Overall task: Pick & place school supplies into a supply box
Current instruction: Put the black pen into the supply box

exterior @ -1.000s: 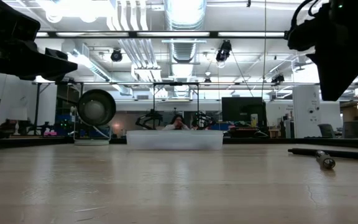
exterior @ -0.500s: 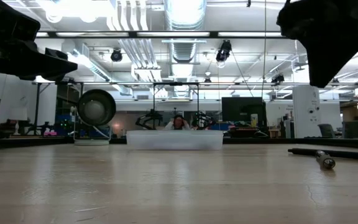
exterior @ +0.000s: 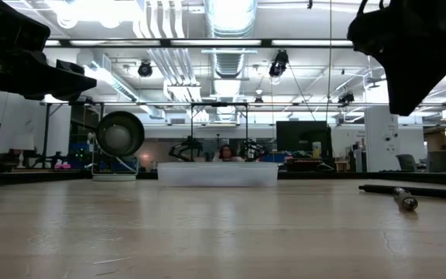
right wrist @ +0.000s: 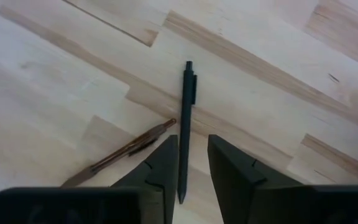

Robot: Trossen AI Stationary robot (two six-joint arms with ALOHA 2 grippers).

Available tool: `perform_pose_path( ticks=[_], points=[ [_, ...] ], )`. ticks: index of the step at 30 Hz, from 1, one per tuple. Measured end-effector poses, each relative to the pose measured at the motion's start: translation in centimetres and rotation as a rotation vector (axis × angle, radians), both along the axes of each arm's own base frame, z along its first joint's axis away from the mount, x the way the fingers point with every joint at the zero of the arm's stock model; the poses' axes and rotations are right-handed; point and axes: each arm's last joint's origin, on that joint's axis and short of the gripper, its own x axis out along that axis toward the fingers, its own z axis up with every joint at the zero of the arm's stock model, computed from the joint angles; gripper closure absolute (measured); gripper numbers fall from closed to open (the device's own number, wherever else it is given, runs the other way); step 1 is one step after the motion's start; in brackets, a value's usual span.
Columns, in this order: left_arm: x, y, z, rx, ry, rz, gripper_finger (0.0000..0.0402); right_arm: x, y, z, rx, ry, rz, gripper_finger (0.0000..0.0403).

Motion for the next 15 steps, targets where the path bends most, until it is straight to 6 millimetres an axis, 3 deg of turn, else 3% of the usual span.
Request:
perform_pose_path(
  ticks=[15],
  points=[
    [0.0,0.0,0.0,0.0,0.0,0.0,0.0315,-0.4,-0.1,-3.0,0.027,-0.014,-0.001,0.0324]
  ],
)
